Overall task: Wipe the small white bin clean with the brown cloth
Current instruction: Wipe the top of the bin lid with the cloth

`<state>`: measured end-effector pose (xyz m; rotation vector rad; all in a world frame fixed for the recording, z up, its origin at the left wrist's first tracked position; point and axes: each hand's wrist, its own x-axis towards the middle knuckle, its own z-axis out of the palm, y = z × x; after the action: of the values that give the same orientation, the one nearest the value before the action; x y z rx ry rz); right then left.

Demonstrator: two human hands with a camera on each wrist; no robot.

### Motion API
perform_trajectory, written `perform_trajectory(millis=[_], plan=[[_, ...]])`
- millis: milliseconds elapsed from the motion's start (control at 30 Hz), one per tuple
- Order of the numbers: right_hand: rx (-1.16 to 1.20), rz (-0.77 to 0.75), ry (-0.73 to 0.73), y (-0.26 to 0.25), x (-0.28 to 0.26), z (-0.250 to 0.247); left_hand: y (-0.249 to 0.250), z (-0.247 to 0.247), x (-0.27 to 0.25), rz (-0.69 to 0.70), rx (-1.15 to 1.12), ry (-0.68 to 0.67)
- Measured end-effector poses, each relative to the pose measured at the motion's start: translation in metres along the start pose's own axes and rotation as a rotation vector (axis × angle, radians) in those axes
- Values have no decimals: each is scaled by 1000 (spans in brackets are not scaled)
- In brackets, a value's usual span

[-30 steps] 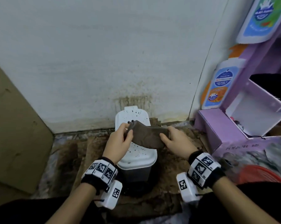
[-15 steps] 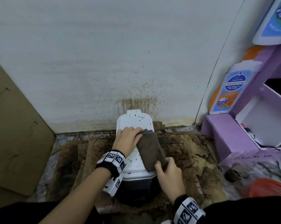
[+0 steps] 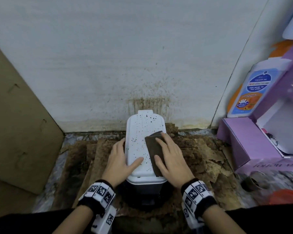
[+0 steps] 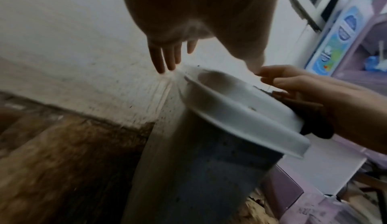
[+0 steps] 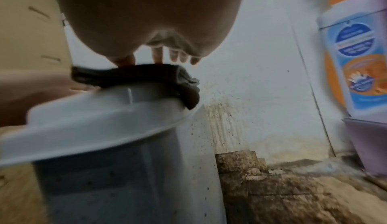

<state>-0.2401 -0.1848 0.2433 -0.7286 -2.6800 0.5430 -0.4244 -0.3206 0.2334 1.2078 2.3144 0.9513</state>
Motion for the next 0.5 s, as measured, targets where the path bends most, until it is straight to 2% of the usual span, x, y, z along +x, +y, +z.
perform_trajectory(millis=[67, 100, 233, 333, 500], plan=[[-29, -58, -107, 3, 11, 7, -6, 5, -13, -49, -136, -143], [-32, -58, -132, 4, 14, 11, -10, 8, -17, -26, -154, -168], [-25, -28, -120, 10, 21, 20, -20, 21, -21, 56, -132, -101], [-33, 4, -119, 16, 34, 24, -26, 29, -22, 27, -158, -50], [8, 60, -87, 9, 38, 29, -34, 34, -22, -16, -151, -37]])
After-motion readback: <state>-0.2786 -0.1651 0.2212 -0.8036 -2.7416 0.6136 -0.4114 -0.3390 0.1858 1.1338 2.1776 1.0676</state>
